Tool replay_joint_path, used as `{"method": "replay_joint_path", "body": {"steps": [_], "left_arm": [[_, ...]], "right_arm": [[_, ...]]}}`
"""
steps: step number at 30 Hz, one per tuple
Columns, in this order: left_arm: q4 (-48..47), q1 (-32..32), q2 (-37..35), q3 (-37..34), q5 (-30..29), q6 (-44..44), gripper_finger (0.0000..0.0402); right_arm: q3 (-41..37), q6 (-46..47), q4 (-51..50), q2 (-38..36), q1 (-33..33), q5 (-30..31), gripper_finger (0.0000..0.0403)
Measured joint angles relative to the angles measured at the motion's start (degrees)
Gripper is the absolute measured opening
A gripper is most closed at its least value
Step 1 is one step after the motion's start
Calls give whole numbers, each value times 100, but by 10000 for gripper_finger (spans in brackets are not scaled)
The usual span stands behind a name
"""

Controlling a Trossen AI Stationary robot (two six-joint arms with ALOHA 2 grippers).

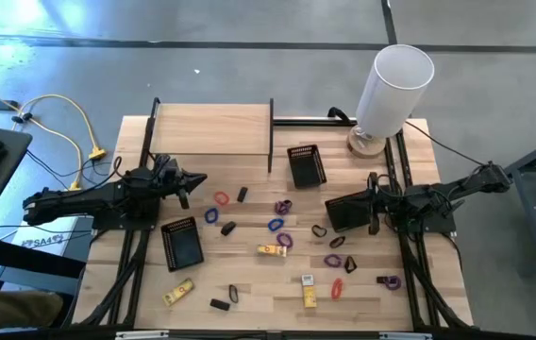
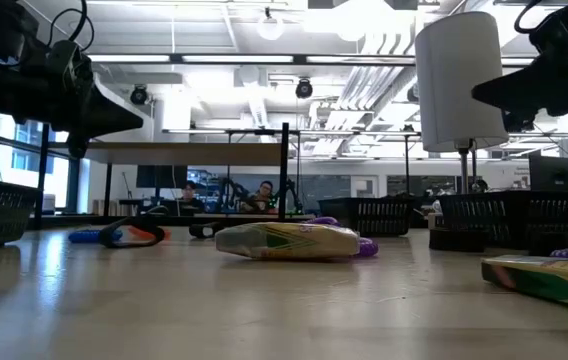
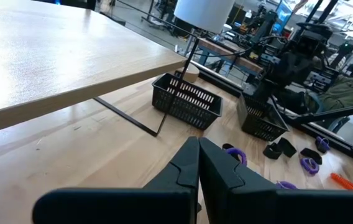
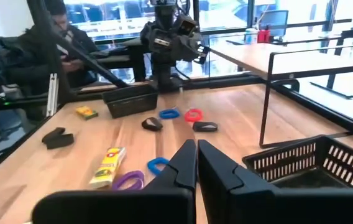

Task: Pick & Place Office Desk Supplies
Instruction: Put the black rubberband into the bottom right black bin

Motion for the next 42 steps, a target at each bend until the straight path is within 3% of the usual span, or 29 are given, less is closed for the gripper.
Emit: {"method": "replay_joint_path", "body": {"steps": [4,7,9,11,13,17,21,27,31,36,39,42], "left_arm": [[111,3,0,-1,-173,0,0],[399,-2,-2,-1,-141,-137,0],[570,-34,-2,-1,126,-754,0],[840,-71,-2,1,332,-1386,0],[1233,-76,68,1,457,-1307,0],[1441,-123,167,276,1670,-304,0],[1449,-254,543,998,1762,-49,1],[1006,-447,1663,2373,1879,149,1],[110,-899,2606,3550,1966,982,1],[-708,-1608,3669,4708,1088,2091,1],[-943,-1802,4071,5121,235,2032,1],[-1055,-1848,4246,5262,-261,1700,1]], "right_arm": [[0,-106,124,2,-1,151,3],[0,26,792,0,-4,324,3],[31,-178,1136,0,-2,240,3],[257,-646,1051,20,0,-261,3],[653,-982,933,161,20,-667,3],[1696,-864,76,831,11,-236,3],[3083,-871,-1156,1809,13,-264,3],[5063,652,-2864,3364,11,-262,3],[5934,2147,-3280,4098,11,-315,3],[6280,3039,-2528,4451,11,-616,3],[6273,2773,-2053,4583,11,-723,3],[6273,2791,-1625,4668,11,-965,3]]}}
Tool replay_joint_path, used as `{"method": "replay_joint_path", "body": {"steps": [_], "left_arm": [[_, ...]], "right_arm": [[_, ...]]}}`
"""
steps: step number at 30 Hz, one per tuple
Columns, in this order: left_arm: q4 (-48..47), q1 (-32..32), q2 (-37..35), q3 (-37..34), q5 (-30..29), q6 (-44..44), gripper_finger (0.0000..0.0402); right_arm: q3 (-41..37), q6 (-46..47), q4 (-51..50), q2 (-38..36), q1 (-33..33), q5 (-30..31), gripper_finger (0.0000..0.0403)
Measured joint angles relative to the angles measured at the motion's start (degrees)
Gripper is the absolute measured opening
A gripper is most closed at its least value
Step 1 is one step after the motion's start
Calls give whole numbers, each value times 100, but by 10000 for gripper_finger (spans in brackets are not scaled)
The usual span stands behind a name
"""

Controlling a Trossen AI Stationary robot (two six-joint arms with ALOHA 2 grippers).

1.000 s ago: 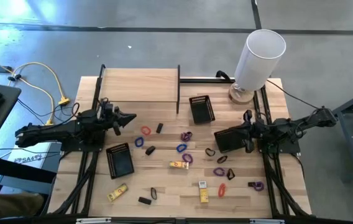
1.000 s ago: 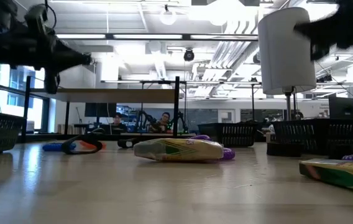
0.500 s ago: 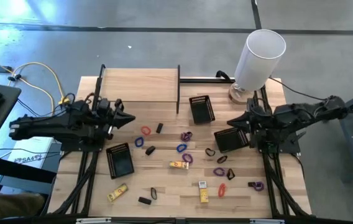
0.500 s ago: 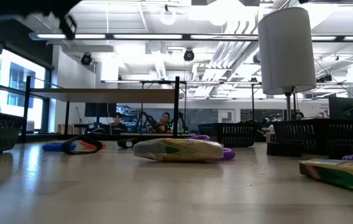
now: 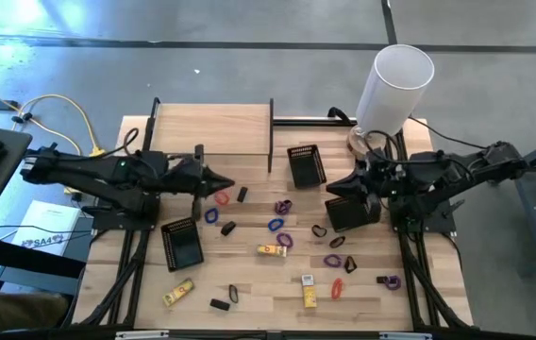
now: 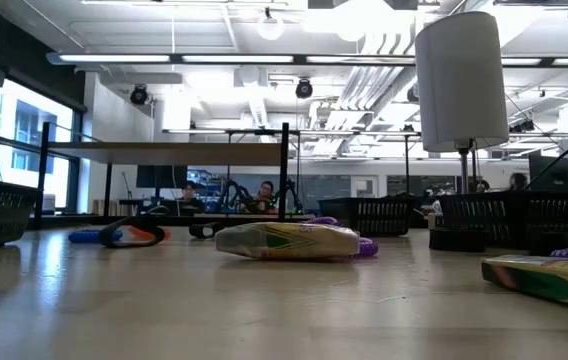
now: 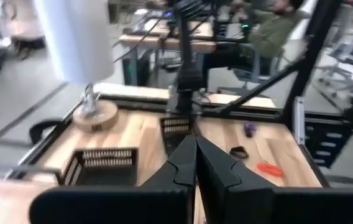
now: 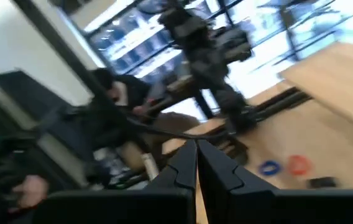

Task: Pick & Place Office Desk Supplies
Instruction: Put the black rubberband into the bottom right black bin

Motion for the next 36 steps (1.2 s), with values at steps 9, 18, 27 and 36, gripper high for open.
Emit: {"method": "replay_joint_path", "body": {"steps": [9,18,27,36], "left_arm": [[-117,-154,62,2,606,-1841,1],[-20,-452,62,2,812,-2048,1],[-24,-581,62,2,855,-2218,1],[-27,-643,102,2,851,-2218,1]], "right_arm": [[2,-515,-28,3,11,-961,3],[4,262,-1711,114,557,-1482,3],[0,3250,-3038,756,1340,-2343,3],[0,4470,-4335,2111,2200,-2427,5]]}}
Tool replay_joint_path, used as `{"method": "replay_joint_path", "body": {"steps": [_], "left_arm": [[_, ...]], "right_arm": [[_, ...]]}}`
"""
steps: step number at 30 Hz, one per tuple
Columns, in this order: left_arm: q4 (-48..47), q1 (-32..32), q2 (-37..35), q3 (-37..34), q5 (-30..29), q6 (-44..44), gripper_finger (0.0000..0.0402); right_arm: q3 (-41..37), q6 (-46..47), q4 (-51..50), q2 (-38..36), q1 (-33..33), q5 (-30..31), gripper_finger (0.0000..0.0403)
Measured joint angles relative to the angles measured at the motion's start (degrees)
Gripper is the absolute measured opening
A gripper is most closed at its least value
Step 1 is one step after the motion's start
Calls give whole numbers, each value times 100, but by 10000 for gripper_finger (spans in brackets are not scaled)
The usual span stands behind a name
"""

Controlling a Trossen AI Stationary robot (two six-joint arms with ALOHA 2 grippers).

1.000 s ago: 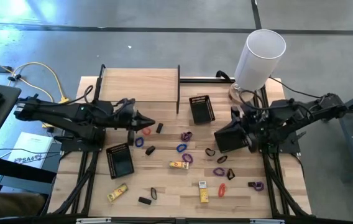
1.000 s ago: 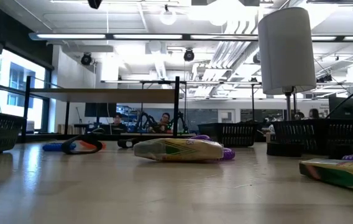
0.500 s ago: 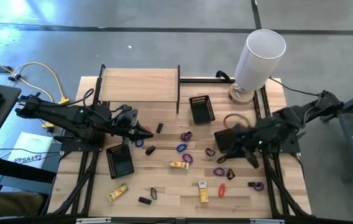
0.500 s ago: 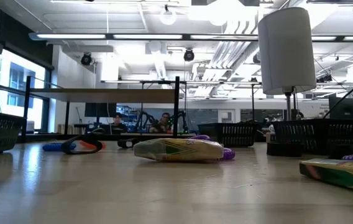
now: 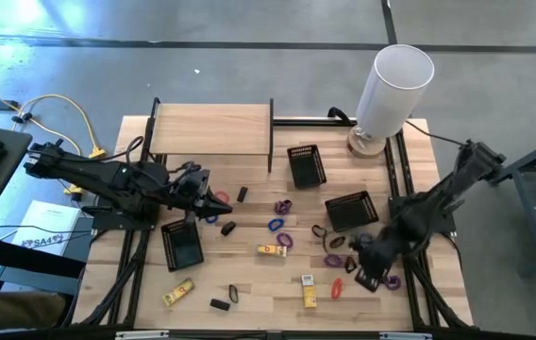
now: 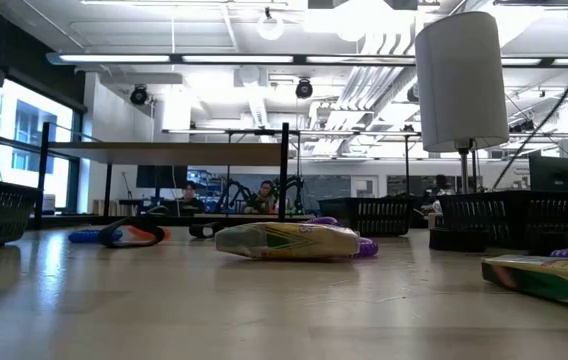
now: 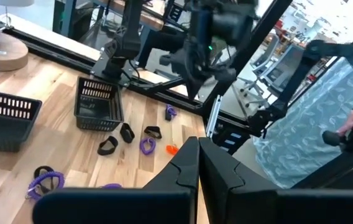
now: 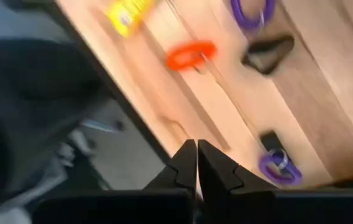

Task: Pick & Place Office Desk Supplies
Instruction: Put the black rubberband into the bottom right black bin

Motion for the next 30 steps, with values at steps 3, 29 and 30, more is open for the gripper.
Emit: {"method": "replay_joint_path", "body": {"steps": [3,29,30], "left_arm": [[10,0,102,0,0,0,1],[177,9,624,2,790,-621,1],[175,2,624,2,845,-623,1]], "right_arm": [[0,8,21,428,62,-37,27],[0,-144,18,2392,-485,387,227],[0,-121,7,2434,-524,357,227]]}}
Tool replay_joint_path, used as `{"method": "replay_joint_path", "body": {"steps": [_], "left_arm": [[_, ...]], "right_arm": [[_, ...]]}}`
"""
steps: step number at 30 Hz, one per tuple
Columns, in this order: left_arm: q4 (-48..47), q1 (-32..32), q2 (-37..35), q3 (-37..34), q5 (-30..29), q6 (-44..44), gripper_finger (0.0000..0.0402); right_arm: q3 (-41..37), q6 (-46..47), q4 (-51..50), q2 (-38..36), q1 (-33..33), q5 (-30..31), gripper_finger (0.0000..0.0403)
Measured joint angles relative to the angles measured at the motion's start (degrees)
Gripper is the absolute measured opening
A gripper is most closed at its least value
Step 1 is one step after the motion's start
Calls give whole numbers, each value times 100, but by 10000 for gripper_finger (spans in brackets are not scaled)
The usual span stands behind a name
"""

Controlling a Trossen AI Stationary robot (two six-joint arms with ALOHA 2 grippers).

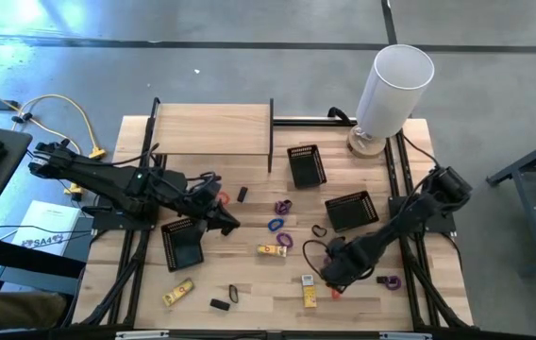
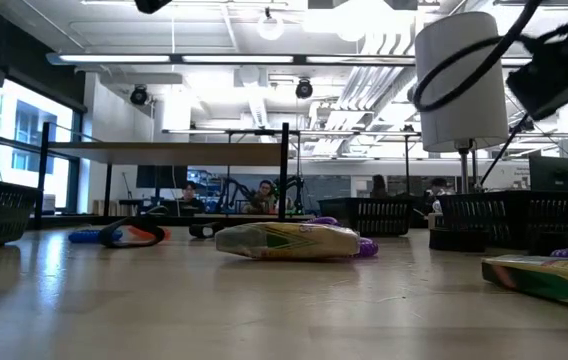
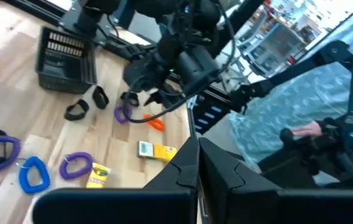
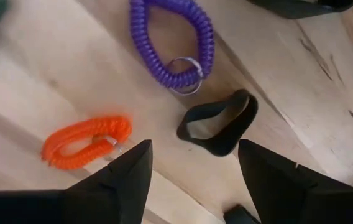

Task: Pick & Place Office Desk Supplies
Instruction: Put the black rubberband into the bottom right black bin

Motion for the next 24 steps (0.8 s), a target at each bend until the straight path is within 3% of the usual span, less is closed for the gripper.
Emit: {"method": "replay_joint_path", "body": {"steps": [16,24], "left_arm": [[0,-6,-2,0,165,2,1],[-2,-6,-2,0,403,2,1]], "right_arm": [[-7,163,31,134,11,-202,227],[-42,391,14,132,222,208,227]]}}
